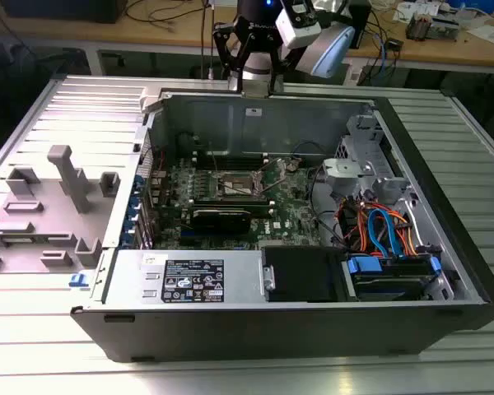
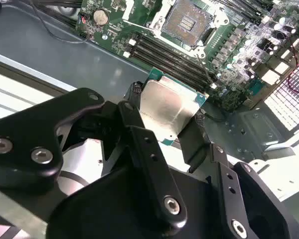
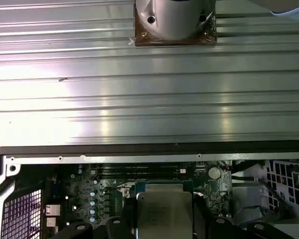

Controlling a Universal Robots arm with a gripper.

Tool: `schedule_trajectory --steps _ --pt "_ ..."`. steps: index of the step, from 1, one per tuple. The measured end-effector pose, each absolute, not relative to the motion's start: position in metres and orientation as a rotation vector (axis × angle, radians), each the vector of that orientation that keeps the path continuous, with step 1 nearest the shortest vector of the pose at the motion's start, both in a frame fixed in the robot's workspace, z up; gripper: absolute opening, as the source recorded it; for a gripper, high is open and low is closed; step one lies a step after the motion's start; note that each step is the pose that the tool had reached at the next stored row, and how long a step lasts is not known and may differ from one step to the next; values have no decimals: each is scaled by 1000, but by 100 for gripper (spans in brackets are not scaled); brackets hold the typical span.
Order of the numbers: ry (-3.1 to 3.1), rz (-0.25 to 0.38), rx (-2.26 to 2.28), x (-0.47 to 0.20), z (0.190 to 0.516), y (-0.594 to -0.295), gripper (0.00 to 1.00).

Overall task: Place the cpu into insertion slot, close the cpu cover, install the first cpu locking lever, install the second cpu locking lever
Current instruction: 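Place the cpu into insertion slot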

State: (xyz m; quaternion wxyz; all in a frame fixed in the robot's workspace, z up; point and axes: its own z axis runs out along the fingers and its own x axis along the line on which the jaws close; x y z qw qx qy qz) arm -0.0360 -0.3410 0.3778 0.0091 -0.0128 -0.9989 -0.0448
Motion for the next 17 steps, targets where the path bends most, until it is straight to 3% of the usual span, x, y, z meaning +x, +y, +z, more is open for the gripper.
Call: schedule_trajectory --steps 17 --pt "-3120 -140 -52 -36 376 -355 55"
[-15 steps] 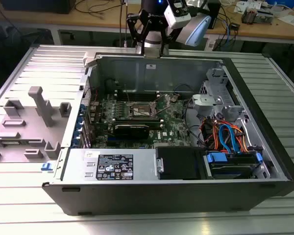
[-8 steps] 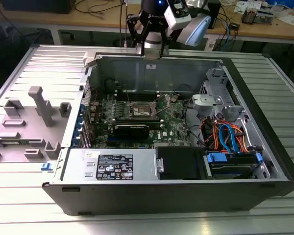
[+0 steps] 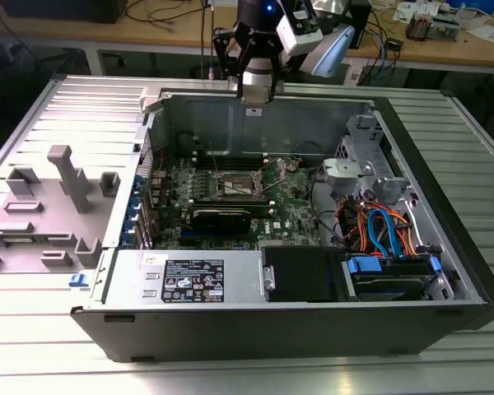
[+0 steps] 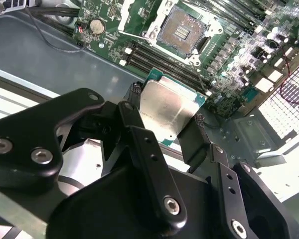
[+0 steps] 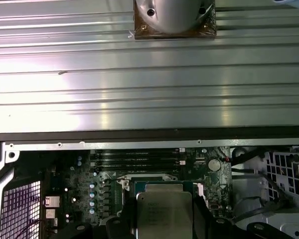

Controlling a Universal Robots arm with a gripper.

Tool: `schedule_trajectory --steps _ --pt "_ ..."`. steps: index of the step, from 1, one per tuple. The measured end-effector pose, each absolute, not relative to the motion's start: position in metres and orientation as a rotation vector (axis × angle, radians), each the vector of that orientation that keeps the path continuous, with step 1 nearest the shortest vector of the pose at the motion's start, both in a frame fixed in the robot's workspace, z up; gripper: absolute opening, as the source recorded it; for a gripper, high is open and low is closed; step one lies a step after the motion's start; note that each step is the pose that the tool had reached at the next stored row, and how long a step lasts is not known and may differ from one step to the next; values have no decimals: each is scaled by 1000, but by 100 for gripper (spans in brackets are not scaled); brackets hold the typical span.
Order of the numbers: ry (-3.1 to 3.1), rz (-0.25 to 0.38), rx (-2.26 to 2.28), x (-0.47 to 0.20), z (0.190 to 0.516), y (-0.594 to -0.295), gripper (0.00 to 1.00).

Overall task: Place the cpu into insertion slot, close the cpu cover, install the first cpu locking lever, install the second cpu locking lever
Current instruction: 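Place the cpu into insertion slot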

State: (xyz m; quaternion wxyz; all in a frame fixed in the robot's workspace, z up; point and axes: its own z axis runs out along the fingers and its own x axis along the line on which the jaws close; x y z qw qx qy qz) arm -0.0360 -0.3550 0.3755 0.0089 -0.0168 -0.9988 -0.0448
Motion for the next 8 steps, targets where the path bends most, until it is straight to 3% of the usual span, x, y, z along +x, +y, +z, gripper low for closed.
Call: schedule_trajectory --steps 8 --pt "-3120 -140 -98 -36 375 -355 55"
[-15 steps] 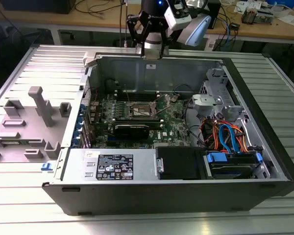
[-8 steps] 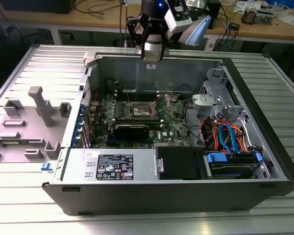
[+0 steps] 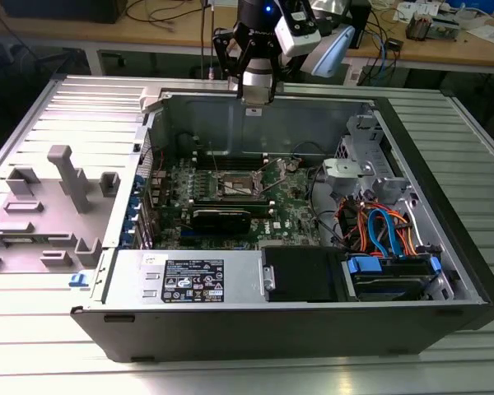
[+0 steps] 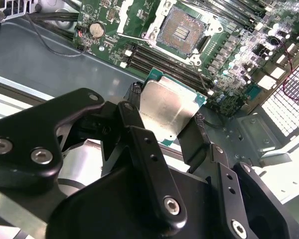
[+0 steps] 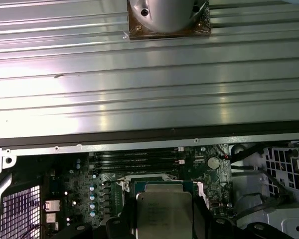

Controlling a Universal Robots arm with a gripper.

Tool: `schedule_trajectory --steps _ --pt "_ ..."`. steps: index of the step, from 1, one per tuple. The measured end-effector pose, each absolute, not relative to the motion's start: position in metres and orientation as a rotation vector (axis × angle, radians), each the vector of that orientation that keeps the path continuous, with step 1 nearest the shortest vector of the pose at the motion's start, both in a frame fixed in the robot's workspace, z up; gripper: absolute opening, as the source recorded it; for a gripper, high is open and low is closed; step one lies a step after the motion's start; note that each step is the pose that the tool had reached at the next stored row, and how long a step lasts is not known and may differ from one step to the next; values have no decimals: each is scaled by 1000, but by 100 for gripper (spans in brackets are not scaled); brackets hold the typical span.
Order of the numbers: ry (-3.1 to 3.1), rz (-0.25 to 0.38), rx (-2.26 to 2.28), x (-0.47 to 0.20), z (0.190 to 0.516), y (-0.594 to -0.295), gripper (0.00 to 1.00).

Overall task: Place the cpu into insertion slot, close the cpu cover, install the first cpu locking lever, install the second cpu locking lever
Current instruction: 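Place the cpu into insertion slot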

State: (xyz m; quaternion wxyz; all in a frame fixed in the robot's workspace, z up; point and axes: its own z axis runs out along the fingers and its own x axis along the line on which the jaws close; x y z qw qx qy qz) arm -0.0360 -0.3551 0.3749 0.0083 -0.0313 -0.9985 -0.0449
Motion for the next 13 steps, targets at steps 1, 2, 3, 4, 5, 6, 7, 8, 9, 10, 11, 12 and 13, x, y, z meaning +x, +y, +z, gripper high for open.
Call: schedule_trajectory --steps 1,2,3,4,5,6,7,8,9,10,11,12,13 --pt "-3120 -140 -98 -36 375 -355 55" --pt "-3120 -140 -98 -36 375 -355 55" --pt "-3120 -140 -98 -36 375 -355 55" --pt "-3120 -140 -98 -36 375 -355 55" --pt "-3120 -141 -99 -36 375 -355 55" --pt "-3120 -139 -100 -36 375 -355 55" --pt "-3121 -138 -102 -36 375 -356 55" --pt "-3121 -137 -103 -36 375 -356 55" --pt "-3121 -136 -105 -36 375 -356 55" --pt "-3121 -135 -113 -36 374 -356 55" --pt "-3121 -135 -122 -36 374 -357 55" --pt "-3120 -134 -136 -36 374 -357 55" --pt "-3120 -133 -155 -36 374 -357 55"
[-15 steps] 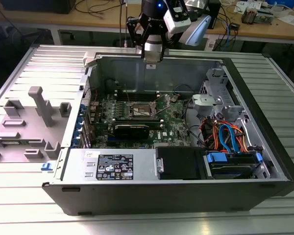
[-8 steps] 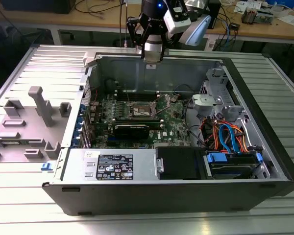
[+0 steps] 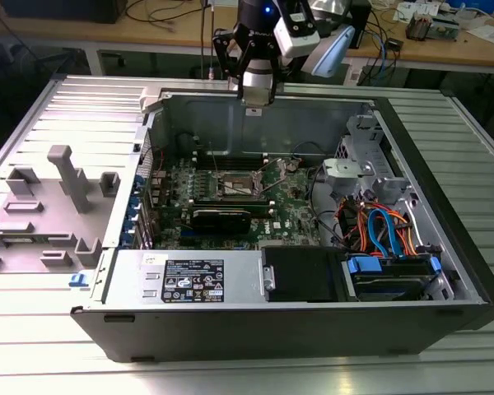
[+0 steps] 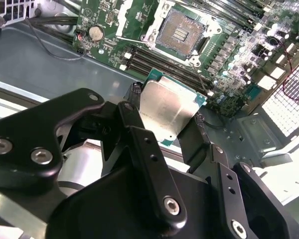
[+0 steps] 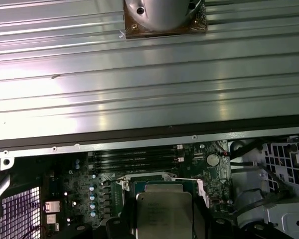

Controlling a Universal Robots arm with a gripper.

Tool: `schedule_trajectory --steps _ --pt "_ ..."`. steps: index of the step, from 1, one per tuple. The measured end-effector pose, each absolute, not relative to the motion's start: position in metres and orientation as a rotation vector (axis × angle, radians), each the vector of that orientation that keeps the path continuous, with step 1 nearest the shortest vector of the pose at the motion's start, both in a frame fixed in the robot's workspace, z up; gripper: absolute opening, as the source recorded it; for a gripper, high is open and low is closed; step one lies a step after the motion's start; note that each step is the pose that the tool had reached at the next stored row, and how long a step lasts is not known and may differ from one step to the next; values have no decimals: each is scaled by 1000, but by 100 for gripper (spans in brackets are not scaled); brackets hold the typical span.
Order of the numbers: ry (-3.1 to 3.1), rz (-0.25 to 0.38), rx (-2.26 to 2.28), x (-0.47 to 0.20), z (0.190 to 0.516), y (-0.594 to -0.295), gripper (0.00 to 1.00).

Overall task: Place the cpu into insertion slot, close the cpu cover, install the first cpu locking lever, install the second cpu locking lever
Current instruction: 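Place the cpu into insertion slot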

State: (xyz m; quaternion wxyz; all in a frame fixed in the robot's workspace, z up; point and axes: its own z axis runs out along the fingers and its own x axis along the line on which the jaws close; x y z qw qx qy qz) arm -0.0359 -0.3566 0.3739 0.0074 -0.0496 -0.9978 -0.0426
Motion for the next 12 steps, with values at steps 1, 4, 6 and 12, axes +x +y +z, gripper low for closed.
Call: schedule_trajectory --steps 1,4,6,12 --pt "-3120 -133 -174 -36 374 -357 55" --pt "-3119 -132 -205 -36 373 -357 55" --pt "-3119 -133 -205 -36 373 -357 55" --pt "-3119 -133 -205 -36 373 -357 55"
